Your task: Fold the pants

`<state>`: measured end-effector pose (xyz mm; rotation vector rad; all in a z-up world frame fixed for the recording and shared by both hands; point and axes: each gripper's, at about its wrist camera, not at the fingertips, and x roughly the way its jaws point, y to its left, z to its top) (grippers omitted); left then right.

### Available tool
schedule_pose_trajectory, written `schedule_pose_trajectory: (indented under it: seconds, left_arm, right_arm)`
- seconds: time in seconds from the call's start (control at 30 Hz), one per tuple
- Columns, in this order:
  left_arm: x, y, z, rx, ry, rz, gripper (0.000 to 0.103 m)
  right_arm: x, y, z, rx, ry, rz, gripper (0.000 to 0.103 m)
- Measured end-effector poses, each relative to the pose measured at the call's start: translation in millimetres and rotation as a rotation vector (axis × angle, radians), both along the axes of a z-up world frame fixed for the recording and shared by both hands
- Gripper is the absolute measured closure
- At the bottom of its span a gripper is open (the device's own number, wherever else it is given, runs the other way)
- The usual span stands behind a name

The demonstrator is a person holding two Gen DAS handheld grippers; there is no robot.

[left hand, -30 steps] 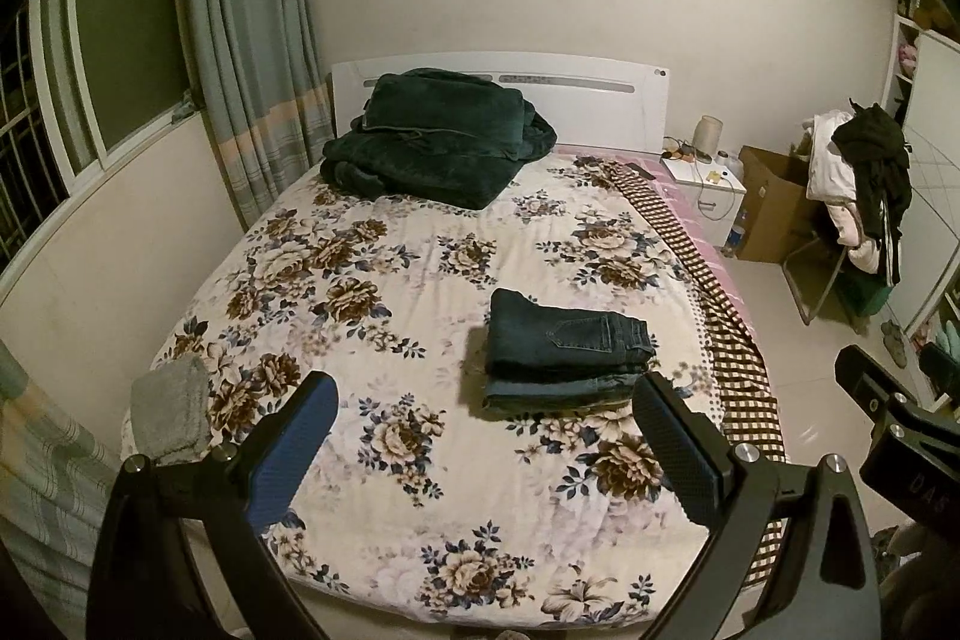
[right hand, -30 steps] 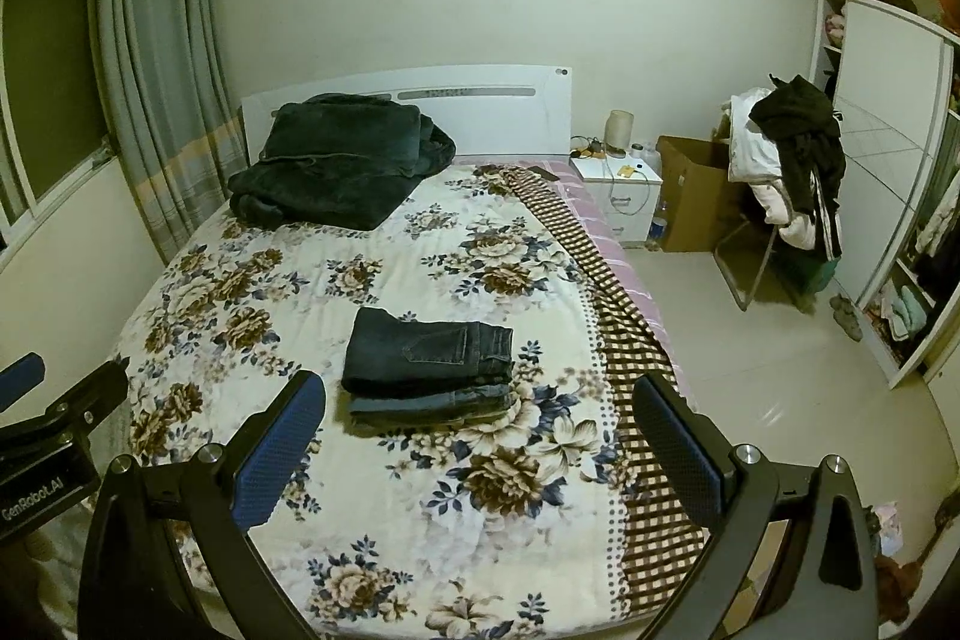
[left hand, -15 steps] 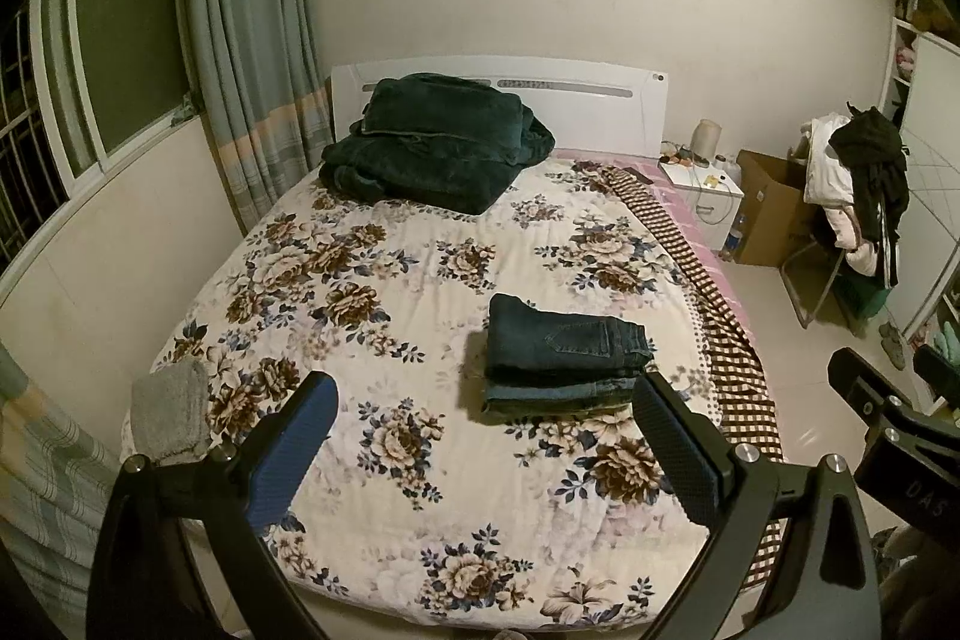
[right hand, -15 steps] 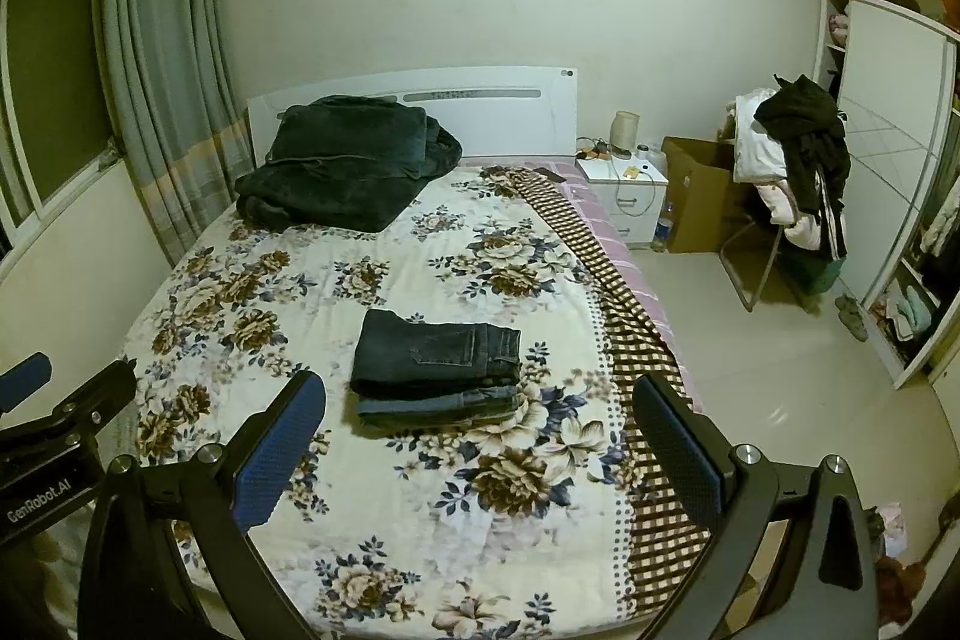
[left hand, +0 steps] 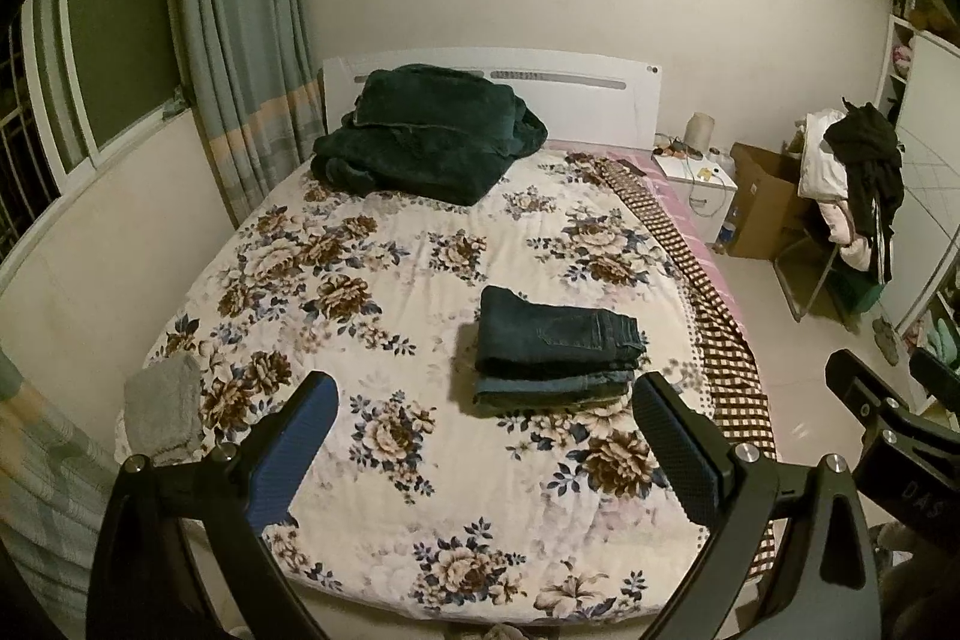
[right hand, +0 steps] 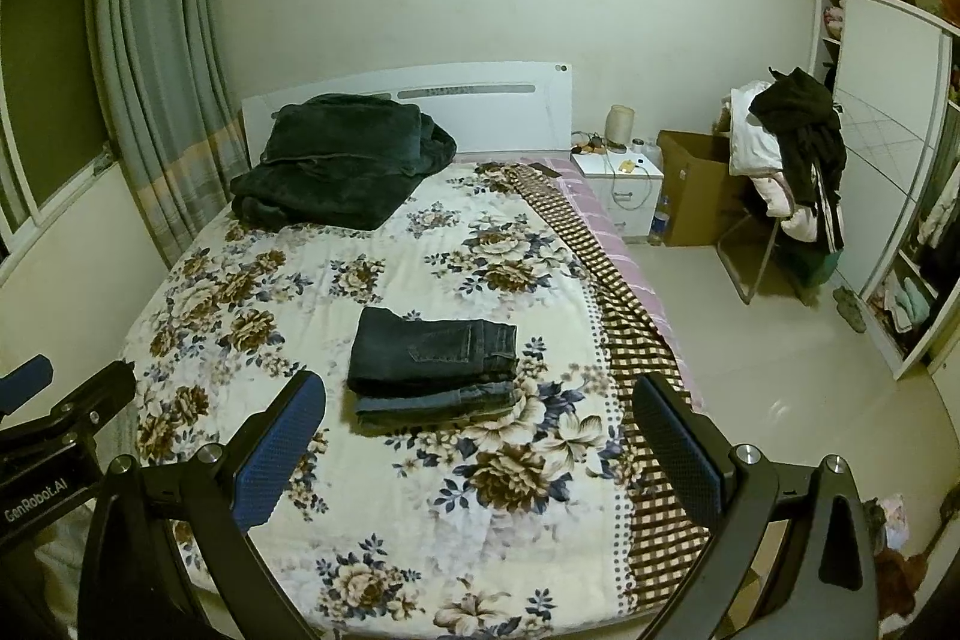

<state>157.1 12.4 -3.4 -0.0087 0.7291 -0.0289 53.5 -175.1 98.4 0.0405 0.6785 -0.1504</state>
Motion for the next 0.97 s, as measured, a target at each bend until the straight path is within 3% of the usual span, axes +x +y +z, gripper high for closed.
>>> schedule_pose_trajectory:
  seconds: [0.97]
  left_arm:
    - [-0.4,-5.1,-4.1,-0.005,0.019,0.004,0.003]
  right_arm:
    - [-0.2,-2.9,-11.3,0.011,0.024,-0.003,0.000]
